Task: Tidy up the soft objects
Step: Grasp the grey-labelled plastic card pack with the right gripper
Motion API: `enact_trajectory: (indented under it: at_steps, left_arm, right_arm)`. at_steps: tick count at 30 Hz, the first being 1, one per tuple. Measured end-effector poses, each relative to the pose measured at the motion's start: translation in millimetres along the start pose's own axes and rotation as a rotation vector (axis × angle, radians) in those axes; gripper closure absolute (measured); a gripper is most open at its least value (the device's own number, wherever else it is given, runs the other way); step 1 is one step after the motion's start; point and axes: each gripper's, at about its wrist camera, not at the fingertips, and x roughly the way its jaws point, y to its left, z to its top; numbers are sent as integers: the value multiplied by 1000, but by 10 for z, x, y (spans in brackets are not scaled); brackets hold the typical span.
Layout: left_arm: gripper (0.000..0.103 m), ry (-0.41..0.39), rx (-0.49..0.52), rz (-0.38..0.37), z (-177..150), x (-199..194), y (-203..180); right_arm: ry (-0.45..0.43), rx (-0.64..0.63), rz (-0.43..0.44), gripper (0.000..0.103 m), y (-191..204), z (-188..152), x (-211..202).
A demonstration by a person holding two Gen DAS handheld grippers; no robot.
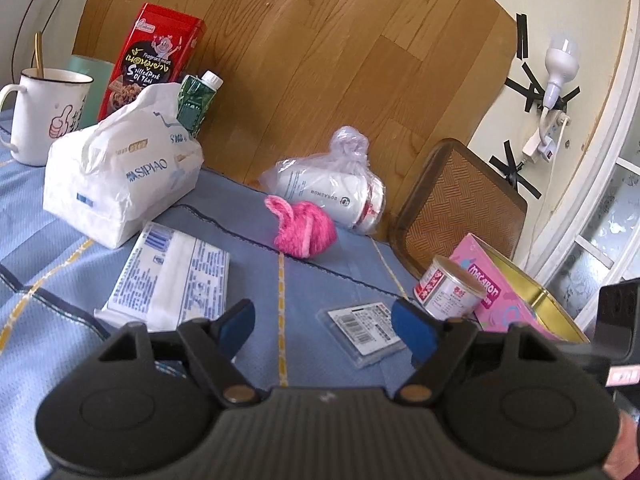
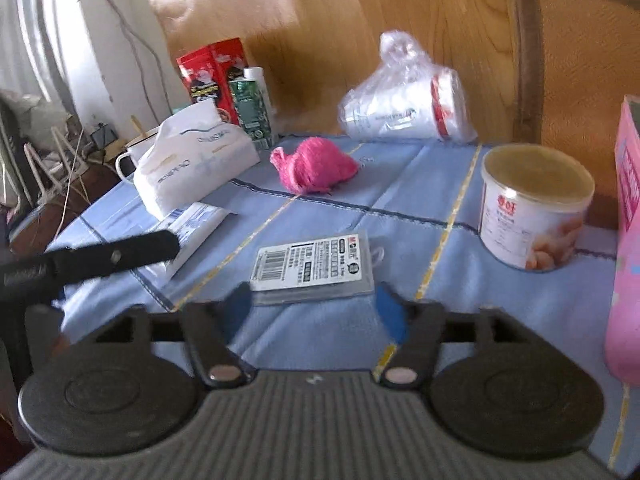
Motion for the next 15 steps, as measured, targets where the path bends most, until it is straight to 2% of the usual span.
enact_trajectory:
  at_steps: [1,4,7,9,11,15]
  left_arm:
    - [25,0,-3,2,1,1,5]
    - [25,-4,-3,11,1,-1,4]
    - [25,-7,9,23,-10,-1,-19]
    - [25,-7,19,27,-15,-3,-38]
    - [25,-4,26,26,-17,1,-50]
    - [25,21,39,12,-16,41,-67]
  right_arm:
    - [8,-16,1,6,12,23,65]
    - [46,-56,-8,6,73,128,279]
    - [115,-127,-79,2,248,219,587]
    - [96,-195,-138,2,339,189,683]
    - [77,-173,-128,12,314,173,635]
    - [66,-173,-119,12,278,32,382]
